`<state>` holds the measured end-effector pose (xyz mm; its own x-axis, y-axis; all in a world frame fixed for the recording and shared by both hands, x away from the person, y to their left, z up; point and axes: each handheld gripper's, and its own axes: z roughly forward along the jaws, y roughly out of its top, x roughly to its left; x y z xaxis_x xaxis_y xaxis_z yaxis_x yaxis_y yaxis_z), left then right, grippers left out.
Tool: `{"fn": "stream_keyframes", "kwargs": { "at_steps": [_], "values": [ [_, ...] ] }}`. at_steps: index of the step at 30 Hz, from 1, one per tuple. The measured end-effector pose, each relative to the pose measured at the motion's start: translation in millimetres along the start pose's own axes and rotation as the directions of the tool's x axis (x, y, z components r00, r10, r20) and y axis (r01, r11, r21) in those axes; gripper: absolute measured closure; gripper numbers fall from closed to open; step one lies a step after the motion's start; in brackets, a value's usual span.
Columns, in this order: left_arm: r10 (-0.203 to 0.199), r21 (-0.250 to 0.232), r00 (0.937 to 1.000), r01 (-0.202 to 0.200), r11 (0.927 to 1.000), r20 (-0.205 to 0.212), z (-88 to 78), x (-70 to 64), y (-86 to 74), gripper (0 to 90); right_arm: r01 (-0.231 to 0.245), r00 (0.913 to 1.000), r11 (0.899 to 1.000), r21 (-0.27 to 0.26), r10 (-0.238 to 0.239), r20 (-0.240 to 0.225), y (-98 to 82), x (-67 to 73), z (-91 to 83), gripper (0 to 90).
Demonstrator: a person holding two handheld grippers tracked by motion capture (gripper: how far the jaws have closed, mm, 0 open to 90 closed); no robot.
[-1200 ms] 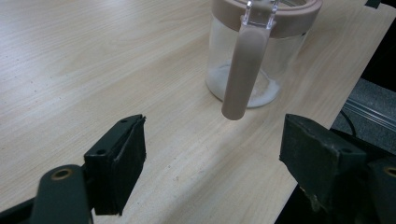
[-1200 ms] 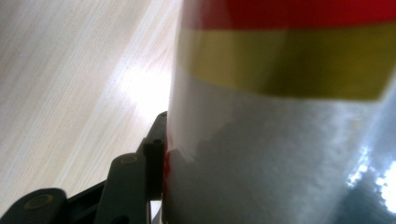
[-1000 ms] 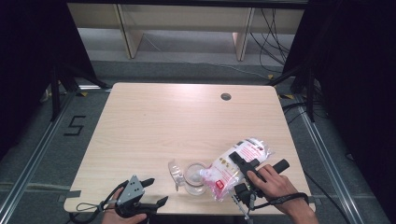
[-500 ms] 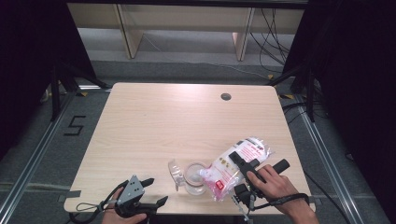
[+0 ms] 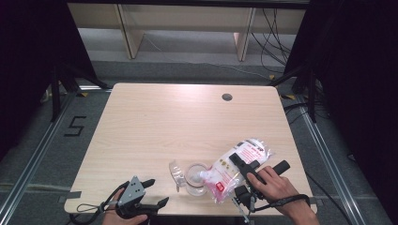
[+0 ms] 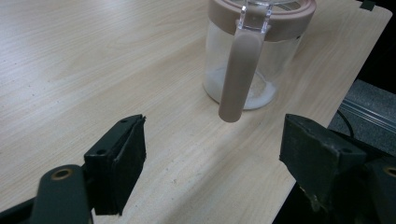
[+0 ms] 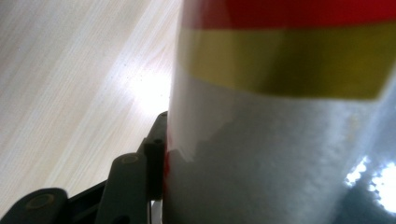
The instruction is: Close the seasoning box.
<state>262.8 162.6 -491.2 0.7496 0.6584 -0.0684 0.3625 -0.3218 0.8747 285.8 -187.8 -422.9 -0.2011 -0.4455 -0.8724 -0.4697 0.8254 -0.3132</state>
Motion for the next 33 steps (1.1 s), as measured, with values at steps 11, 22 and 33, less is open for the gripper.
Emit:
{"fn": "stream_keyframes", "kwargs": {
  "at_steps": [11, 22, 33],
  "values": [
    [-0.001, 0.003, 1.0000, 0.001, 1.0000, 0.000, 0.6, 0.5, -0.3, 22.1, -0.001, 1.0000, 1.000, 0.010, 0.001, 0.000, -0.7, 0.2, -0.9, 52.5],
    [0.022, -0.009, 0.9998, -0.022, 0.9997, 0.002, 1.0, 2.1, 0.3, 22.1, -0.001, 1.0000, 1.000, 0.010, 0.001, -0.001, -0.9, 0.5, -1.1, 52.8],
    [-0.008, 0.002, 1.0000, 0.008, 1.0000, -0.001, 0.7, 0.0, -0.1, 22.1, 0.015, 0.9999, 1.000, 0.006, -0.015, 0.005, -1.3, -1.4, -1.8, 53.0]
  ]
}}
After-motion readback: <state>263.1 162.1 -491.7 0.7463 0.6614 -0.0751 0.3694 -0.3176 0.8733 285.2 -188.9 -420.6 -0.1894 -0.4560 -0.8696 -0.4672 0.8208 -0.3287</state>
